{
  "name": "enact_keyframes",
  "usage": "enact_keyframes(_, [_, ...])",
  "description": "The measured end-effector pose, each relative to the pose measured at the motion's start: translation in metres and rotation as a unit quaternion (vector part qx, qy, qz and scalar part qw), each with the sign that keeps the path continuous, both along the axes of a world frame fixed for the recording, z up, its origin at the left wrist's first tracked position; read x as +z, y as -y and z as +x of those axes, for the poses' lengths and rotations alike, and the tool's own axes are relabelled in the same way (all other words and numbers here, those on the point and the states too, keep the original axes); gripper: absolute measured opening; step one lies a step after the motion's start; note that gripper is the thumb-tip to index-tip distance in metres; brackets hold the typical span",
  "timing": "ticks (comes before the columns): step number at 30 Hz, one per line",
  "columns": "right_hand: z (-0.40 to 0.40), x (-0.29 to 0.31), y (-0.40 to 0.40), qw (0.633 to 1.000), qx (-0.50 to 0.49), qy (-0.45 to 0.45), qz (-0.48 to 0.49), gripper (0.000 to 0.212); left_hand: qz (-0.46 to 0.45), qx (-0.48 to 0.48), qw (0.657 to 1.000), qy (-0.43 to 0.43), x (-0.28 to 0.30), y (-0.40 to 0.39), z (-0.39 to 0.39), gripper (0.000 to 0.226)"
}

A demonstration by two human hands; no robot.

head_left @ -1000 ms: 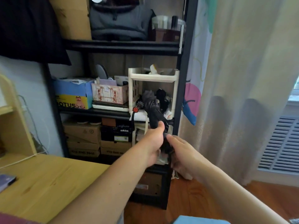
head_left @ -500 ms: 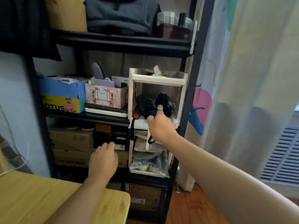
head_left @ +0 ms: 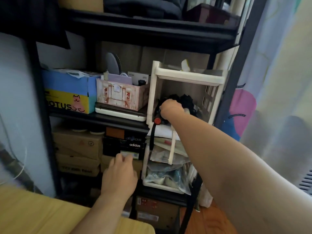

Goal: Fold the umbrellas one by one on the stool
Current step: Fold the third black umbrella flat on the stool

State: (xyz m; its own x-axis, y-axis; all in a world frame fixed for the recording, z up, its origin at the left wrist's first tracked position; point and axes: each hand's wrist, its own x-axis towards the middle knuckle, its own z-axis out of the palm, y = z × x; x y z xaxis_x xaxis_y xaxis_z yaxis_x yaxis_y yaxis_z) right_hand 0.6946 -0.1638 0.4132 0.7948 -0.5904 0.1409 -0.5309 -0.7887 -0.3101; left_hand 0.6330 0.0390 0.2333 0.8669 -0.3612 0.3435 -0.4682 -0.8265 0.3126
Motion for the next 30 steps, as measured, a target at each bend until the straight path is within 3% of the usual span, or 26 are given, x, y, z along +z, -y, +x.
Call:
enact_keyframes(4, [-0.010, 0.002, -0.006, 0.992, 0.037, -0.094, -0.076, 0.049, 0.016, -0.026, 0.999, 0.032, 0.004, -0.001, -0.005, 0.036])
enact_keyframes(7, [-0.061, 0.008, -0.015, 0.987, 0.093, -0.021, -0.126, 0.029, 0.030, -0.059, 0.995, 0.074, 0.019, 0.004, -0.017, 0.029])
enact_keyframes(10, [-0.159, -0.001, -0.008, 0.975, 0.118, 0.049, -0.180, 0.020, 0.049, -0.161, 0.978, 0.120, 0.045, 0.027, -0.059, 0.021])
enact_keyframes(13, [-0.284, -0.033, 0.036, 0.989, 0.098, -0.006, -0.109, 0.027, 0.045, -0.259, 0.964, 0.050, 0.073, 0.059, -0.129, 0.016])
enact_keyframes(16, [-0.425, -0.084, 0.101, 0.996, 0.005, -0.079, -0.037, 0.023, 0.044, -0.363, 0.930, -0.037, 0.073, 0.103, -0.211, 0.011])
enact_keyframes(19, [-0.558, -0.139, 0.155, 0.984, -0.126, -0.112, 0.054, 0.015, 0.133, -0.438, 0.886, -0.070, 0.030, 0.157, -0.299, 0.014])
enact_keyframes(21, [-0.626, -0.182, 0.177, 0.972, -0.176, -0.121, 0.103, 0.026, 0.160, -0.449, 0.872, -0.109, -0.017, 0.192, -0.351, 0.019])
enact_keyframes(25, [-0.713, -0.281, 0.191, 0.942, -0.211, -0.139, 0.218, 0.026, 0.227, -0.341, 0.899, -0.157, -0.125, 0.246, -0.424, 0.048])
enact_keyframes(28, [-0.733, -0.346, 0.200, 0.922, -0.205, -0.156, 0.290, 0.018, 0.268, -0.247, 0.908, -0.208, -0.183, 0.260, -0.443, 0.073])
enact_keyframes(30, [-0.726, -0.380, 0.214, 0.914, -0.199, -0.158, 0.315, 0.017, 0.264, -0.233, 0.919, -0.177, -0.207, 0.261, -0.441, 0.082])
